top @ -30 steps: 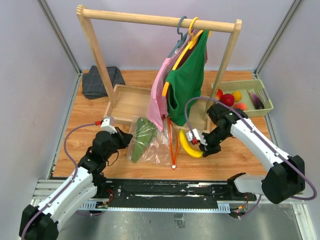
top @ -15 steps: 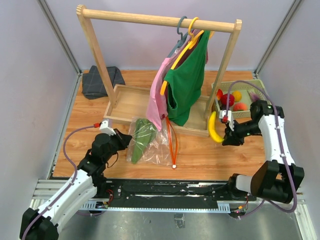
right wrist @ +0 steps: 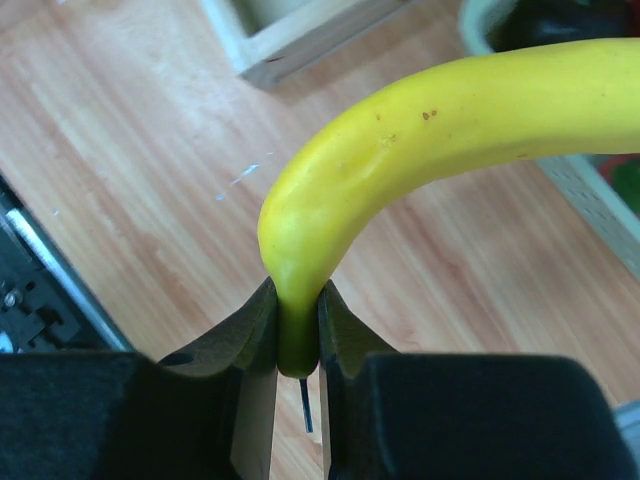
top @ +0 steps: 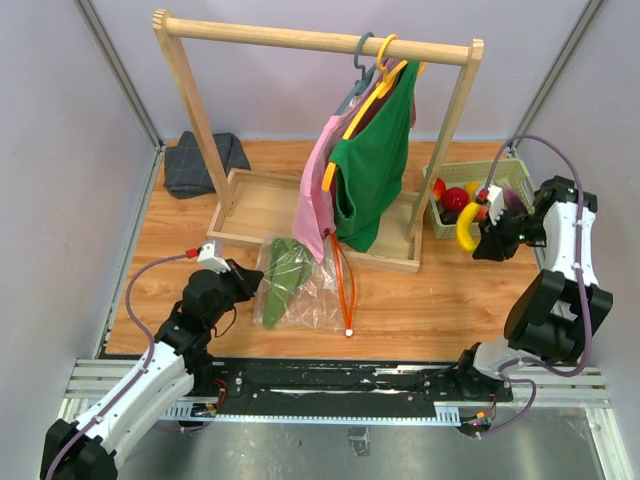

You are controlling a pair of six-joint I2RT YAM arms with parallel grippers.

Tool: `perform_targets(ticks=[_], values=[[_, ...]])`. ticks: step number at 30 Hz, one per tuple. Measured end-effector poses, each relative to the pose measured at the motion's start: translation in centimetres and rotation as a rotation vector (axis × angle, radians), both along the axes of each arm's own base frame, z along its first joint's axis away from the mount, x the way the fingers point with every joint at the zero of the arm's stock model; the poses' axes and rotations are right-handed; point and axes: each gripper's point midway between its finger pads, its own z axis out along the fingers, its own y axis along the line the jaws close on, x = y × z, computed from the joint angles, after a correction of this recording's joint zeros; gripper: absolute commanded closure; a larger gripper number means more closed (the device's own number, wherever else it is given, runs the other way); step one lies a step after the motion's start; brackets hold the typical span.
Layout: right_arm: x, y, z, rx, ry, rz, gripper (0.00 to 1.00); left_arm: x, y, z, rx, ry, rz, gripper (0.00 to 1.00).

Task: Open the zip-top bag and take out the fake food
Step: Place the fake fruit in the bin.

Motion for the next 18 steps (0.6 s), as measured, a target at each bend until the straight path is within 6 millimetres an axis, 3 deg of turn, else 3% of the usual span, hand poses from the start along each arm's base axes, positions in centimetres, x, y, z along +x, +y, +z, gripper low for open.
perform_targets(ticks=[18], values=[[13.4,-6.0,-0.7,0.035,-0.027,-0.487,0.82,-0.2,0.1,-0.1,-0.025,-0.008,0.013,1.0]])
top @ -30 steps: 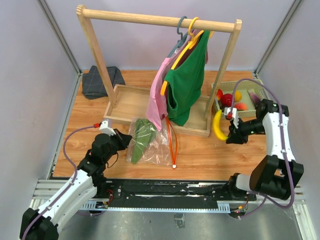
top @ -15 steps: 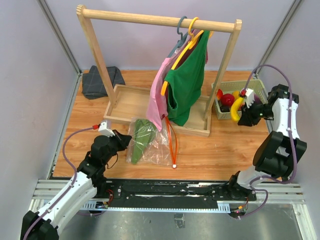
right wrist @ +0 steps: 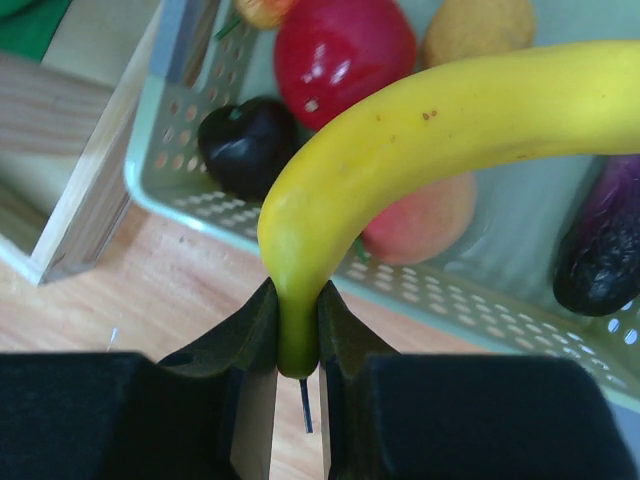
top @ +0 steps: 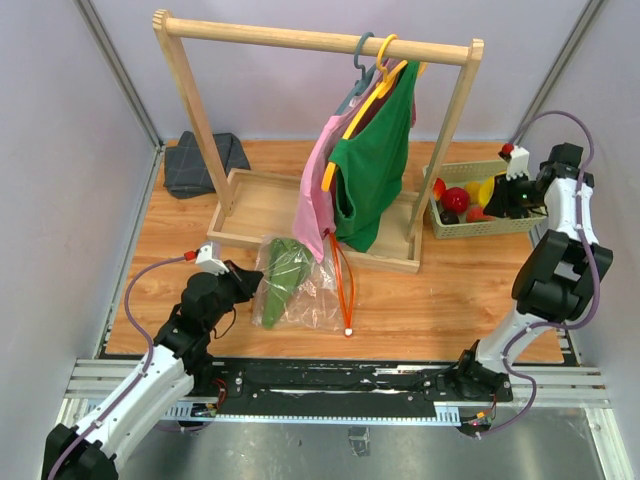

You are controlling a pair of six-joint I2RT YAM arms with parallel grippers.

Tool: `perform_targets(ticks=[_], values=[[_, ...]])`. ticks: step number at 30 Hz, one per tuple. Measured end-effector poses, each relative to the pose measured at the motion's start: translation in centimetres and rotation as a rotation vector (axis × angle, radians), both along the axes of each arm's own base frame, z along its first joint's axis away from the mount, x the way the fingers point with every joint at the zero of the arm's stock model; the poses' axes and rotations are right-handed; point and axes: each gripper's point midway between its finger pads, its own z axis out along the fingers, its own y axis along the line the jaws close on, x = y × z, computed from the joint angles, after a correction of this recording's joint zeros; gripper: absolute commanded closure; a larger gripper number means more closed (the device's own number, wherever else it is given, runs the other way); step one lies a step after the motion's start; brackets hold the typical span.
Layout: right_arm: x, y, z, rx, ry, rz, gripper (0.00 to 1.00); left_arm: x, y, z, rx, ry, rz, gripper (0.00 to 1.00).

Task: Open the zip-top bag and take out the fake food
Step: Place the fake fruit in the bin.

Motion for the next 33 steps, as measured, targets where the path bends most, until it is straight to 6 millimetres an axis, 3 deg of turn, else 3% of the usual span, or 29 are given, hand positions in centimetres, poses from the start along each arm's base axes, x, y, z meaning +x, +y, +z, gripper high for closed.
perform_targets(ticks=[10,17,23,26,33], values=[[5.6,-2.4,-0.8,0.049,-0.001,-0.138,0.66,0.0,0.0,0.0,-0.003,0.003,0.0,1.0],[7.2,-3.4,-2.1,0.048,0.018,-0.173,0.53,0.1,-0.1,-0.1,-0.006,0.005,0.001,1.0],[7.1,-3.2,-2.6,0.055,0.022,-0.17,0.52,0.1,-0.1,-0.1,-0.009,0.009,0.003,1.0],[6.0,-2.2,-2.3,0.077,0.013,-0.144,0.52,0.1,-0.1,-0.1,-0.012,0.01,0.003,1.0],[1.8,2.2,1.7,0.165,-0.105,-0.005,0.52,0.0,-0.3,0.0,-0.023,0.009,-0.004,1.0]])
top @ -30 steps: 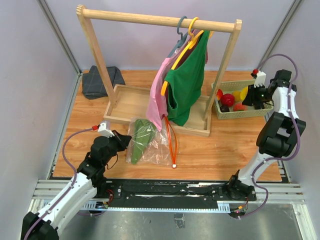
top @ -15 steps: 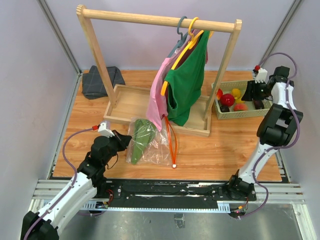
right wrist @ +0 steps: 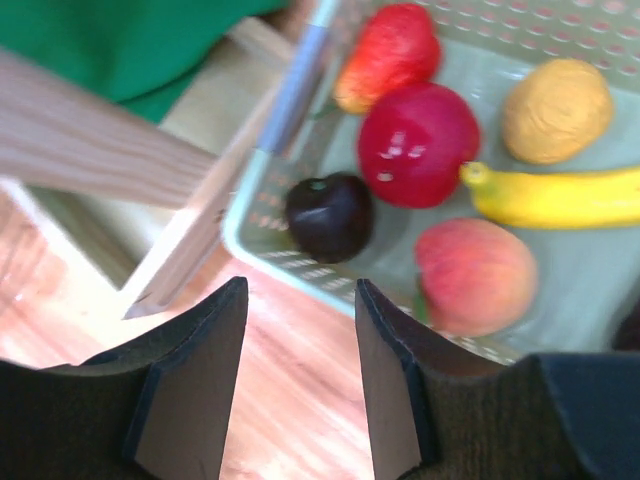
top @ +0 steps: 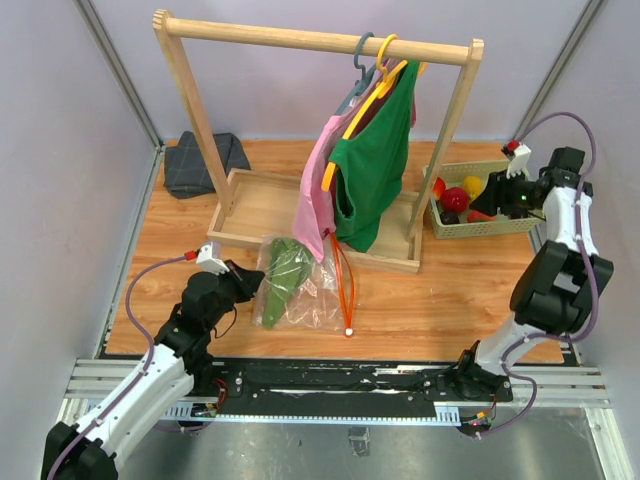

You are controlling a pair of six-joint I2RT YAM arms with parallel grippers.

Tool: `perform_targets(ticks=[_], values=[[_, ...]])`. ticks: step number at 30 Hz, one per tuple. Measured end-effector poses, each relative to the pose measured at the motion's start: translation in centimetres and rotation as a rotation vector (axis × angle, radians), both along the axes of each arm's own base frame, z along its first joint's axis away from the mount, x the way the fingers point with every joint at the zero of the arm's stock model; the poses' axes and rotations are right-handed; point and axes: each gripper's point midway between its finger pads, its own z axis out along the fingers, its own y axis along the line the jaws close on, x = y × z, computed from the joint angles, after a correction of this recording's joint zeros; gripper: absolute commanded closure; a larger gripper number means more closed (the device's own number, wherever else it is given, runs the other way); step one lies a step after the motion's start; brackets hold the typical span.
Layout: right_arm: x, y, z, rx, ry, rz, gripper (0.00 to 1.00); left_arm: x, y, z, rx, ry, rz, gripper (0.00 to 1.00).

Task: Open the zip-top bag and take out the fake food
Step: Place the fake fruit in the bin, then pick up the fake vegetable from the zipper food storage bag.

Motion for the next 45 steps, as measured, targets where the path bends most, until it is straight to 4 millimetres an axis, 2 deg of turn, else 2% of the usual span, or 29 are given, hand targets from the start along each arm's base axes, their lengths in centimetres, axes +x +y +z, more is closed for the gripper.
perform_targets(ticks=[3,6,9,14,17,20,24,27,32,36,40,45], values=[[-2.4,2.4,1.9,0.041,-0.081,0.081,0.52,0.0,-0.2,0.1,-0.008,-0.003,-0.008,0.99],[-5.1,5.1,3.3,0.076,-0.16,0.178,0.51,0.0,-0.3,0.1,-0.011,-0.001,-0.014,0.9],[-7.6,8.0,3.6,0.068,-0.226,0.305,0.51,0.0,-0.5,0.1,-0.018,0.004,-0.016,0.84],[-12.3,15.5,2.3,0.043,-0.295,0.63,0.51,0.1,-0.8,0.1,-0.028,0.007,-0.027,0.73],[-14.8,19.0,1.5,0.037,-0.32,0.793,0.54,0.1,-0.9,0.0,-0.028,0.011,-0.031,0.62],[-16.4,21.6,1.2,0.039,-0.341,0.902,0.64,0.0,-0.9,-0.1,-0.026,0.013,-0.034,0.5],[-18.3,24.9,-0.1,0.044,-0.332,1.029,0.73,-0.1,-0.8,-0.1,-0.025,0.015,-0.034,0.34],[-19.5,27.0,-1.6,0.037,-0.295,1.095,0.77,-0.2,-0.8,-0.3,-0.021,0.025,-0.033,0.28],[-20.8,29.9,-4.4,-0.007,-0.215,1.15,0.79,-0.3,-0.7,-1.2,-0.006,0.059,-0.033,0.3],[-20.1,31.2,-6.0,-0.072,-0.169,1.106,0.8,-0.5,-0.9,-2.3,0.01,0.099,-0.045,0.36],[-18.8,31.6,-6.6,-0.105,-0.15,1.027,0.8,-0.6,-1.1,-3.1,0.02,0.127,-0.059,0.52],[-18.9,32.7,-6.9,-0.119,-0.147,1.003,0.78,-0.6,-1.6,-3.4,0.017,0.139,-0.083,0.58]])
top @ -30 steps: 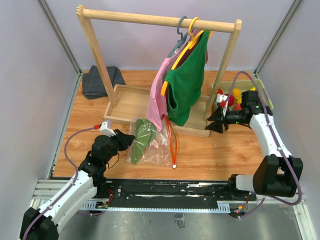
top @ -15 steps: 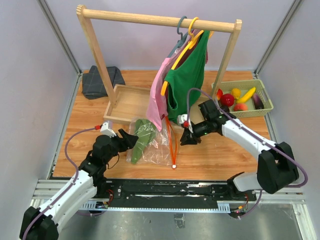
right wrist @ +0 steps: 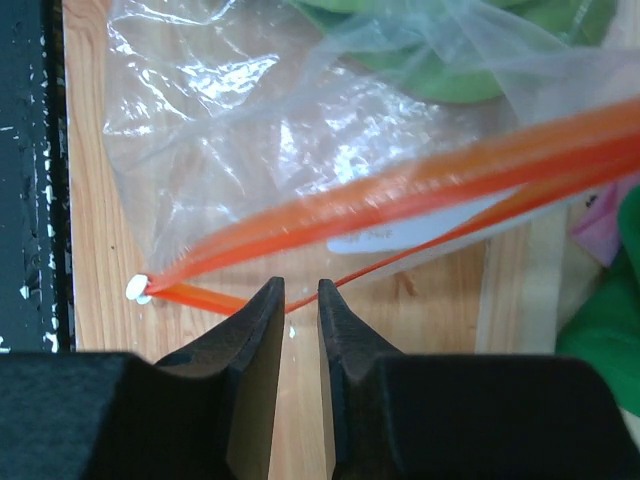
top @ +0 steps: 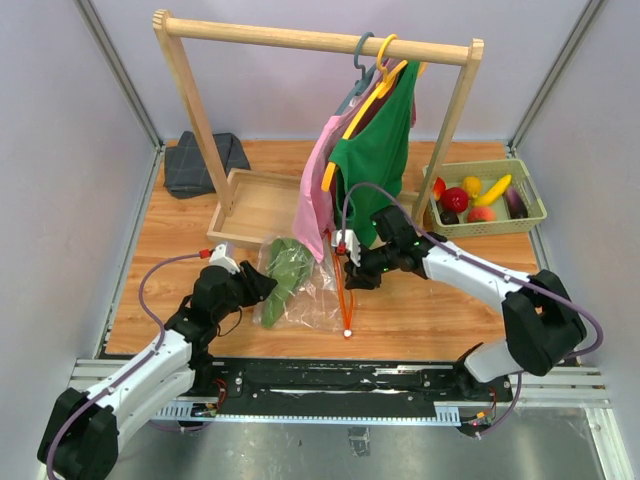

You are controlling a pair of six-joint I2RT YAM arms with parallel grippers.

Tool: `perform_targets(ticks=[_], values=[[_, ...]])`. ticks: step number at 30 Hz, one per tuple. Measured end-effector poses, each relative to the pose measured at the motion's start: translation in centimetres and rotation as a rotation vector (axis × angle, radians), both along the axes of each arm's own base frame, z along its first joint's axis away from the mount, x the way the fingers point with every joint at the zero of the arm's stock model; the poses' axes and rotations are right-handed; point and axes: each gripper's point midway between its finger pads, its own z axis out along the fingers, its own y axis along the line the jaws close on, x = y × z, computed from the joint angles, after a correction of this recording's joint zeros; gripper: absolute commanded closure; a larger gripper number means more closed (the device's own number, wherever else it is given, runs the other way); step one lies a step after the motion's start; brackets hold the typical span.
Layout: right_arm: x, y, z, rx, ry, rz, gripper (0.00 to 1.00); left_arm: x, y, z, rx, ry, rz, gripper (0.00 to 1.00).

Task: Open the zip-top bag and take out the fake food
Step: Pick up the fake vegetable from the zipper food storage bag.

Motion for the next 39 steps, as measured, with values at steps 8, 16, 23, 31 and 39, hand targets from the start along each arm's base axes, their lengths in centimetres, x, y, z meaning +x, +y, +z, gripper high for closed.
perform_targets(ticks=[8,16,23,31,39], values=[[-1.8,2.1,-1.7,-0.043,0.031,0.035,0.78,-0.4,-0.7,-0.1,-0.019,0.014,-0.036,0.83],[-2.5,2.4,-1.5,-0.028,0.062,0.045,0.78,-0.7,-1.1,0.4,-0.047,0.012,-0.06,0.89],[-4.3,3.0,-0.5,0.036,0.121,0.122,0.77,-1.0,-1.2,0.0,-0.06,0.021,-0.06,0.9],[-3.4,2.9,-3.2,-0.039,0.197,0.017,0.74,-1.4,-1.4,0.0,-0.09,0.024,-0.064,0.69],[-2.7,3.0,-4.4,-0.045,0.249,-0.12,0.68,-1.9,-1.4,0.0,-0.128,0.041,-0.056,0.44]])
